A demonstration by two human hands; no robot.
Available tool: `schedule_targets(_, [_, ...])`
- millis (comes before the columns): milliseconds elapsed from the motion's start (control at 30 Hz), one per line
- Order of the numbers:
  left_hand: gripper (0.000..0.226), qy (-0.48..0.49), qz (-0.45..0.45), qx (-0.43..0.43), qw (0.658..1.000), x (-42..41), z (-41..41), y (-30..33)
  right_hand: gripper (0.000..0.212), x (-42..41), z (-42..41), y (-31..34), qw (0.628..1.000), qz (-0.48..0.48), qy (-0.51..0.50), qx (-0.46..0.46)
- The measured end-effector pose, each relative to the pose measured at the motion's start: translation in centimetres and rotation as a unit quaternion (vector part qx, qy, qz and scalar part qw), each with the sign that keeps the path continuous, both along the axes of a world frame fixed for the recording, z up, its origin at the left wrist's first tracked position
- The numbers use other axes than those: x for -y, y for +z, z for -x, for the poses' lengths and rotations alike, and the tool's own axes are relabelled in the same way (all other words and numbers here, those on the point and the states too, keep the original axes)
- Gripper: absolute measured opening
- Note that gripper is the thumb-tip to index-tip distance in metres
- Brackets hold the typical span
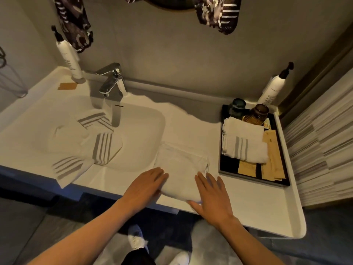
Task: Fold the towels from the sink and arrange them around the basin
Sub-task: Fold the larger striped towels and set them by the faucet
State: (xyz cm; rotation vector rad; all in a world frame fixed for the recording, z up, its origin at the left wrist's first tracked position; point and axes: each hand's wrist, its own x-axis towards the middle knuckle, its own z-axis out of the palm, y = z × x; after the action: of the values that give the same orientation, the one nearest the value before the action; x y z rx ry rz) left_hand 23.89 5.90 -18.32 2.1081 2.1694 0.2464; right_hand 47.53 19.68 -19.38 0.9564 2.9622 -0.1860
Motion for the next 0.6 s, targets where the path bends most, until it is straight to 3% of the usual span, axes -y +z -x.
schedule_targets(133, [0.027,0.002,-0.035,0.072,0.997,-1.0,0.9,1.1,0.060,-1.5,-0.6,0.1,0.996,0.024,0.023,-0.078])
schedule_targets(200, [0.024,0.008,-0.013,0.140,0.990,-1.3,1.2,2.2,0.050,-1.6,-0.6,1.0,0.981,0.138,-0.050,-0.128])
schedule_targets(333, [0.026,0.076,0.054,0.296,0.951,-3.5,2.4,3.7,0.039,-2.9,1.1,2.9,0.923,0.293,-0.175,-0.178])
schedule_targets(433, [0.033,0.166,0.035,0.383,0.908,-6.0,3.3,4.1,0.043,-3.9,2.9,4.0,0.846,0.404,-0.244,-0.249])
schedule_targets(500, [0.039,0.238,0.024,0.416,0.877,-7.9,3.9,4.3,0.043,-4.9,4.1,4.0,0.799,0.453,-0.296,-0.263])
schedule_targets(600, [0.043,0.333,0.034,0.425,0.841,-10.6,4.8,3.6,0.060,-6.2,6.5,4.1,0.751,0.481,-0.388,-0.232])
